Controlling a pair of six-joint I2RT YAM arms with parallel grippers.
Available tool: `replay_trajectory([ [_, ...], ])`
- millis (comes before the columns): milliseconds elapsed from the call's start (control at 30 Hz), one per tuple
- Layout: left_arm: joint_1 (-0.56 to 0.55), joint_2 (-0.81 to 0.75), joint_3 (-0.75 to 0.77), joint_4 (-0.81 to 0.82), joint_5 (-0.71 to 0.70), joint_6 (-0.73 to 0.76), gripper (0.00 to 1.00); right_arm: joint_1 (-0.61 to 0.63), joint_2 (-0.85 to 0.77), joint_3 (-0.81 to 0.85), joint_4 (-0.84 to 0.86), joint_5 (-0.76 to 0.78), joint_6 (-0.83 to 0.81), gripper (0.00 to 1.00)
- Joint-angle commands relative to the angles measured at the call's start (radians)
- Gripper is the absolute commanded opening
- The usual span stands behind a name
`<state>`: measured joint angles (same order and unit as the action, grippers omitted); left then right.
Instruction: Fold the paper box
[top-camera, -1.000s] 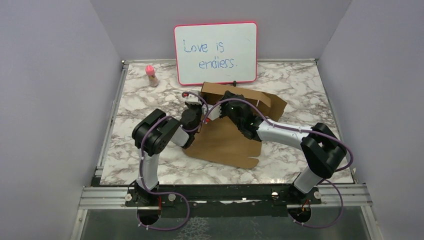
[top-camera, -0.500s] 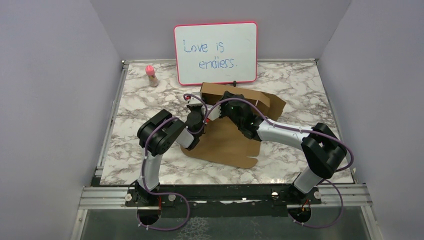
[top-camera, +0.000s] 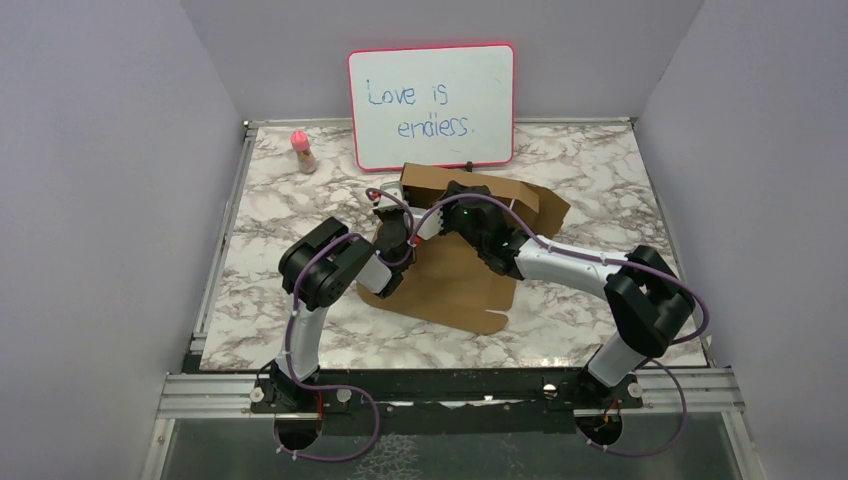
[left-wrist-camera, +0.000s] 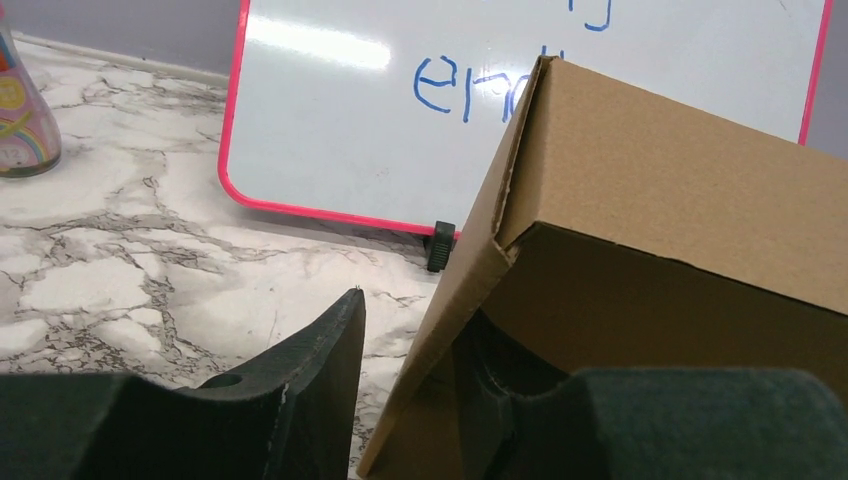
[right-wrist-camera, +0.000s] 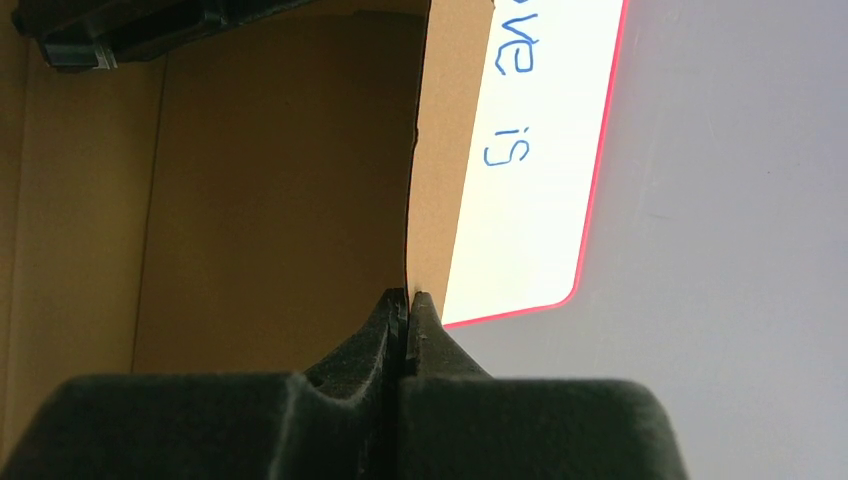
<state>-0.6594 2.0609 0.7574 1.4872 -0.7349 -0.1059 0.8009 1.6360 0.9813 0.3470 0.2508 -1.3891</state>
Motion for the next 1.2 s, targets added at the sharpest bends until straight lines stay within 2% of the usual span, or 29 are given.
replay_trajectory([
  [0,-0.006,0.015,0.052,0.023,-0.236,0.078,0.37,0.034,0.028,0.001,-0.162,-0.004,0.100,0.01],
  [233,-0.008,-0.001,0.053,-0.026,-0.335,0.051,0.32,0.035,0.052,0.015,-0.137,-0.003,0.096,0.01],
  [333,-0.008,-0.019,0.045,-0.037,-0.296,0.026,0.32,0.035,0.062,0.023,-0.140,-0.005,0.102,0.01],
  [633,-0.014,-0.110,-0.064,-0.039,-0.188,-0.043,0.56,0.035,0.064,0.035,-0.093,-0.013,0.087,0.04],
  [767,-0.021,-0.214,-0.150,-0.047,-0.155,-0.056,0.61,0.035,0.073,0.040,-0.067,-0.004,0.078,0.07],
  [967,-0.023,-0.463,-0.260,-0.298,-0.062,-0.153,0.71,0.034,0.053,0.018,-0.003,-0.015,0.061,0.17],
  [1167,-0.025,-0.762,-0.399,-0.581,0.053,-0.311,0.77,0.035,0.030,-0.005,0.037,-0.029,0.067,0.28],
])
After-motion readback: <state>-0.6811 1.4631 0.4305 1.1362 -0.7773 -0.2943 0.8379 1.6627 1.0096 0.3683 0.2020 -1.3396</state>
